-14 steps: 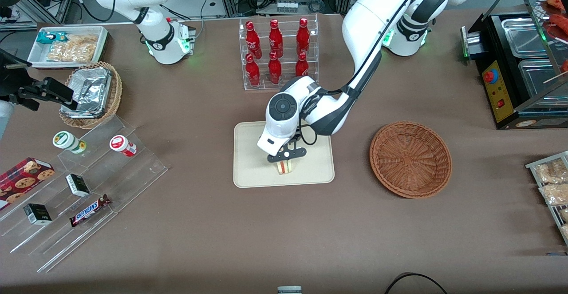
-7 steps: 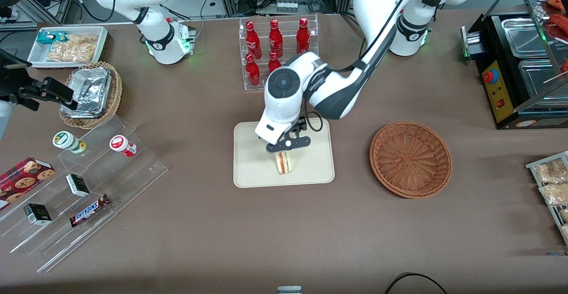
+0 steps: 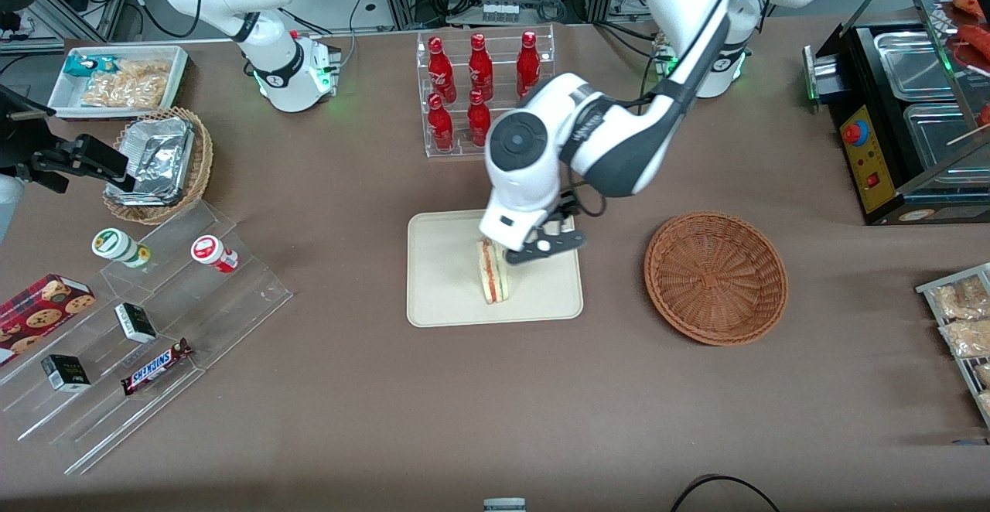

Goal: Place sandwich from basket to tray

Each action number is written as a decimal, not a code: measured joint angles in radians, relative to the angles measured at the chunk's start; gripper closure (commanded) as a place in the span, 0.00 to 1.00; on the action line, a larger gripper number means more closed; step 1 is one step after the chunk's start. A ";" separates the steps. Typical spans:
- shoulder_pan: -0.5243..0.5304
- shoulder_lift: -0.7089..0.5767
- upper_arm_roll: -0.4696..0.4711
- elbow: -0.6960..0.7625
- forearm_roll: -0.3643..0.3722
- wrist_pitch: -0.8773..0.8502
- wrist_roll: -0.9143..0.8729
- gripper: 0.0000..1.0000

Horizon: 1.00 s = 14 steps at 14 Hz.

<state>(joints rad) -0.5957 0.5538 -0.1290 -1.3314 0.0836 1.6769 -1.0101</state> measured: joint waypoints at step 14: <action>0.386 -0.500 0.024 -0.527 -0.033 0.014 0.588 0.00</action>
<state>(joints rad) -0.2092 0.0537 -0.1049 -1.8588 0.0508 1.6904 -0.4224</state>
